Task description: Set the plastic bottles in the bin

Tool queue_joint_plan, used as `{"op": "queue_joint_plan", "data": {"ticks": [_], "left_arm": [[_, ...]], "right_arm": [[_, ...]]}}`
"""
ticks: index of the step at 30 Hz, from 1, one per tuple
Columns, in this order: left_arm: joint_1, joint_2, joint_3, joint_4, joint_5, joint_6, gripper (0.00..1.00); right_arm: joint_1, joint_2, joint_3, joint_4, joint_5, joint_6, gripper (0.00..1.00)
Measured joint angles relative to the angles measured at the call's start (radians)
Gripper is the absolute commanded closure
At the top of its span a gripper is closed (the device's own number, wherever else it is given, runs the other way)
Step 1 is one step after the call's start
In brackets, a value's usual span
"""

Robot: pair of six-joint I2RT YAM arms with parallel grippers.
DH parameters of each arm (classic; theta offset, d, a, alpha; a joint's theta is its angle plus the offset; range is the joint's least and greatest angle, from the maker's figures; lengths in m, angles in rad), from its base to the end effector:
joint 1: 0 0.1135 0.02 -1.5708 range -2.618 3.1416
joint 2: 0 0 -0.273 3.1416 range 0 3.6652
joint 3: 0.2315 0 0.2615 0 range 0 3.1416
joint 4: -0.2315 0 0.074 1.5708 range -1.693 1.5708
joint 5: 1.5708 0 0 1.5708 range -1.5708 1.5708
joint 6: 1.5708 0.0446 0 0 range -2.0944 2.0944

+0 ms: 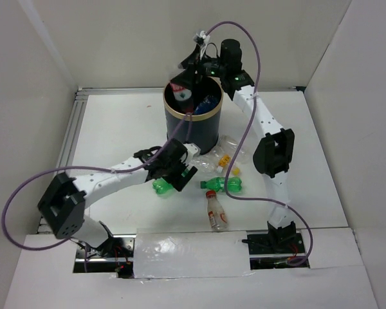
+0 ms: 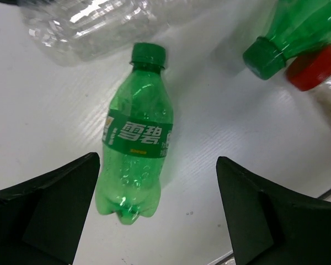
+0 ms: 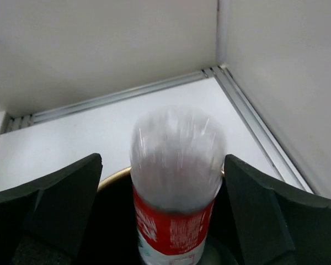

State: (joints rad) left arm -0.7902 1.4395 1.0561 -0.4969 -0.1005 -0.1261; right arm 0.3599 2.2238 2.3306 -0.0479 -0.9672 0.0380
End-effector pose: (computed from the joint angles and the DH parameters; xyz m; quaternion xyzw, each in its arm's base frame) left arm 0.2271 -0.2229 0.2533 0.2903 0.8940 -0.1071 0.3241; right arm 0.4847 0.2216 0.4230 -0.4313 0.5453 0.4400 0.5684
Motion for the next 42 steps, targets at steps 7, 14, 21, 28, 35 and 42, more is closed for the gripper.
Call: {"op": "queue_joint_plan", "data": {"ticks": [7,14,21,28,35,42], "left_arm": [[-0.050,0.244,0.000,0.002,-0.045,0.020,0.05],[-0.067,0.290,0.022,-0.008,-0.094,0.016,0.94],[-0.081,0.100,0.220,-0.134,-0.040,0.022,1.00],[0.005,-0.034,0.662,0.068,0.015,0.041,1.00],[0.130,0.193,0.850,0.328,-0.166,-0.009,0.65],[0.194,0.473,0.810,0.275,-0.239,-0.080,0.12]], "right_arm": [[-0.077,-0.025,-0.015,-0.056,0.053,0.016,0.00],[-0.351,-0.358,-0.358,-0.236,0.027,-0.186,0.78],[-0.488,-0.630,-0.896,-0.480,0.016,-0.554,0.17],[-0.473,-0.634,-1.241,-0.540,0.093,-0.684,0.00],[-0.383,-0.578,-1.251,-0.437,0.167,-0.602,0.00],[-0.291,-0.472,-1.245,-0.312,0.324,-0.522,0.00]]}}
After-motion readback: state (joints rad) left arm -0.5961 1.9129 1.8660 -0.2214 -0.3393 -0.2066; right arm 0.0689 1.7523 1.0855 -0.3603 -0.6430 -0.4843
